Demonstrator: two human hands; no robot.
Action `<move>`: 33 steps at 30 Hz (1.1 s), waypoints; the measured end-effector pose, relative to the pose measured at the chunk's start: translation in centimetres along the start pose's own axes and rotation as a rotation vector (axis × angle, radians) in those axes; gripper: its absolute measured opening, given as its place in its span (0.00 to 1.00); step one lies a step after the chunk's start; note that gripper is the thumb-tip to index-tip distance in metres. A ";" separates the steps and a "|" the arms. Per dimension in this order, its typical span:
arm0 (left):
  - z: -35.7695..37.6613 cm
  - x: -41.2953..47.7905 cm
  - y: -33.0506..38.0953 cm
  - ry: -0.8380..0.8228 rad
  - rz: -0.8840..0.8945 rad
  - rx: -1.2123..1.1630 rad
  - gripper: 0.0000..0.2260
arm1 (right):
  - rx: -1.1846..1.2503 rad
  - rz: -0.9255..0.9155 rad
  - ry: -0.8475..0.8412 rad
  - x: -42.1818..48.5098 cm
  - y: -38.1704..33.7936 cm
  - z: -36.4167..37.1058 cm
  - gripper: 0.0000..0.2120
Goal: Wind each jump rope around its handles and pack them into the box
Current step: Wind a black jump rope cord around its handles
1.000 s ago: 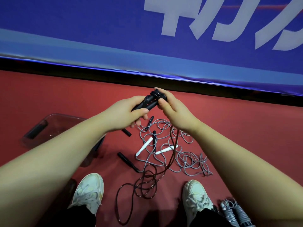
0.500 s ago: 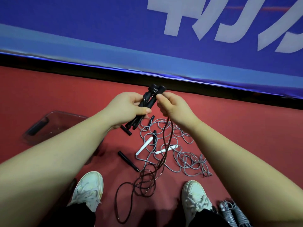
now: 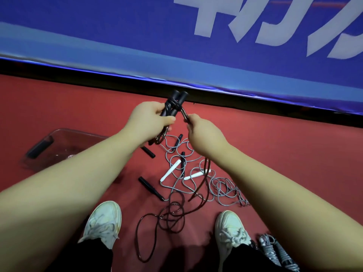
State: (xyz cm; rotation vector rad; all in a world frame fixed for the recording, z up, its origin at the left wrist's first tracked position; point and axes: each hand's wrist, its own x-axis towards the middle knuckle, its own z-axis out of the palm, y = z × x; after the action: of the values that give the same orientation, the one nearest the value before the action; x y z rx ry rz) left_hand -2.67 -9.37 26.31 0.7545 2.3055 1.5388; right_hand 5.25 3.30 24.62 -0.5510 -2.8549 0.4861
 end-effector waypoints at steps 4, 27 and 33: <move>0.3 -0.4 0.5 -0.154 -0.204 -0.521 0.05 | 0.244 0.034 -0.011 0.7 1.4 0.9 0.16; 0.1 -0.3 -0.4 -0.373 0.080 0.860 0.12 | -0.649 -0.581 -0.039 -0.9 -0.6 -4.5 0.13; 0.7 -0.9 -0.8 -0.574 0.131 1.073 0.11 | -0.838 -0.694 -0.242 -1.5 -1.2 -4.5 0.17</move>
State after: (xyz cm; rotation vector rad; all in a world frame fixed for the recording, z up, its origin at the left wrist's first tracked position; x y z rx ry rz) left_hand -1.78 -9.60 25.22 1.3495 2.4747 -0.0798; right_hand 7.35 2.95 29.04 0.4543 -3.0991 -0.8247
